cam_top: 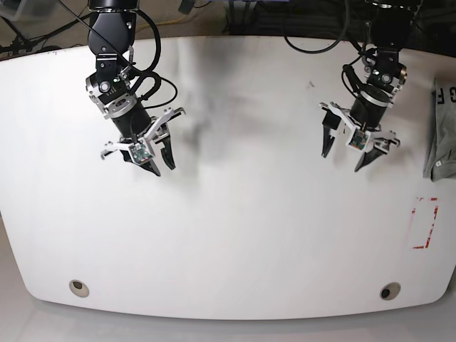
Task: Fold the T-shirt properly
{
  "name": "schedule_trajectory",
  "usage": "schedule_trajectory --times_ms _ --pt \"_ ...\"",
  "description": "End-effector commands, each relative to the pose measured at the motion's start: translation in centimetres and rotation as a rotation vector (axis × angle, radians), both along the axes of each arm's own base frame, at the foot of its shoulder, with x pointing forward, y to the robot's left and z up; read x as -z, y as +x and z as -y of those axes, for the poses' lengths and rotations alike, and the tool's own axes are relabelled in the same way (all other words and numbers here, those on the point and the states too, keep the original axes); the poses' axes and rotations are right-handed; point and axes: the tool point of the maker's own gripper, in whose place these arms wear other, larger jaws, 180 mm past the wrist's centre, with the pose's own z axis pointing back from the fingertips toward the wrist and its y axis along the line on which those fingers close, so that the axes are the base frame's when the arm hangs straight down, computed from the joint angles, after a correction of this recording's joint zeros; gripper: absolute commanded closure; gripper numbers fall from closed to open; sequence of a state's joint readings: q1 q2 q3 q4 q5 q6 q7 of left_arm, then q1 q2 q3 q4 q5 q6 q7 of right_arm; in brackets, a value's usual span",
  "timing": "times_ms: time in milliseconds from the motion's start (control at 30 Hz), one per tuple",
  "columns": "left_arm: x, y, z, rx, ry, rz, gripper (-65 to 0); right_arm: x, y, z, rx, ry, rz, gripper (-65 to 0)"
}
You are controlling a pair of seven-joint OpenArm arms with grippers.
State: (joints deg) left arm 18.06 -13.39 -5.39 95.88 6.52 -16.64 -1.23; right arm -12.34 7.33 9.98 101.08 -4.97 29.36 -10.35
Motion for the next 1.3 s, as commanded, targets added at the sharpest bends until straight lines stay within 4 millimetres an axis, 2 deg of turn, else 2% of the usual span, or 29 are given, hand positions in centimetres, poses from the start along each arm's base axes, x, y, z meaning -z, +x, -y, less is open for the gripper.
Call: schedule_trajectory --times_ms 0,133,300,467,600,733,867,933,1067,1133,1167,1200,1267 --pt "-2.2 -0.3 0.1 -0.038 -0.034 0.104 -43.2 -0.8 0.2 2.2 0.062 0.029 0.090 -17.4" --pt "-0.7 -3.5 0.7 -0.102 -0.085 0.079 -43.2 0.5 -1.3 4.9 0.138 0.044 0.085 -17.4" --pt "0.5 -8.3 1.4 -0.157 -0.174 0.021 -42.9 2.2 -4.8 6.7 0.200 0.106 0.018 -17.6" --pt "0.9 -13.7 2.2 -0.229 -0.230 -0.047 -42.9 3.4 -9.0 7.6 0.228 0.126 -0.054 -17.6" --pt "0.7 -18.1 3.3 -0.259 -0.257 -0.133 -42.9 4.0 -13.2 7.2 0.230 0.145 -0.126 -17.4" --pt "1.4 -22.9 4.4 -0.262 -0.266 -0.265 -42.8 3.9 -17.5 6.8 0.239 0.180 -0.205 -17.4" --pt "2.6 -28.0 4.3 -0.284 -0.245 -0.413 -42.8 5.0 -22.6 6.2 0.253 0.193 -0.331 -17.4" --pt "3.1 -29.8 4.2 -0.289 -0.234 -0.464 -42.8 5.5 -24.5 6.2 0.260 0.190 -0.377 -17.4" --pt "5.2 -33.1 3.3 -0.253 -0.200 -0.571 -42.8 7.4 -31.5 5.9 0.334 0.225 -0.525 -17.4" --pt "6.7 -35.4 2.6 -0.269 -0.208 -0.645 -42.8 8.5 -35.5 5.8 0.395 0.258 -0.589 -17.4" --pt "7.4 -36.5 2.1 -0.281 -0.207 -0.678 -42.8 9.0 -36.8 5.4 0.404 0.274 -0.609 -17.4" --pt "8.4 -38.4 1.2 -0.295 -0.201 -0.735 -42.8 9.9 -39.0 4.8 0.410 0.289 -0.648 -17.4" --pt "10.1 -41.3 0.0 -0.319 -0.187 -0.820 -42.8 11.2 -41.9 4.2 0.407 0.301 -0.699 -17.4"
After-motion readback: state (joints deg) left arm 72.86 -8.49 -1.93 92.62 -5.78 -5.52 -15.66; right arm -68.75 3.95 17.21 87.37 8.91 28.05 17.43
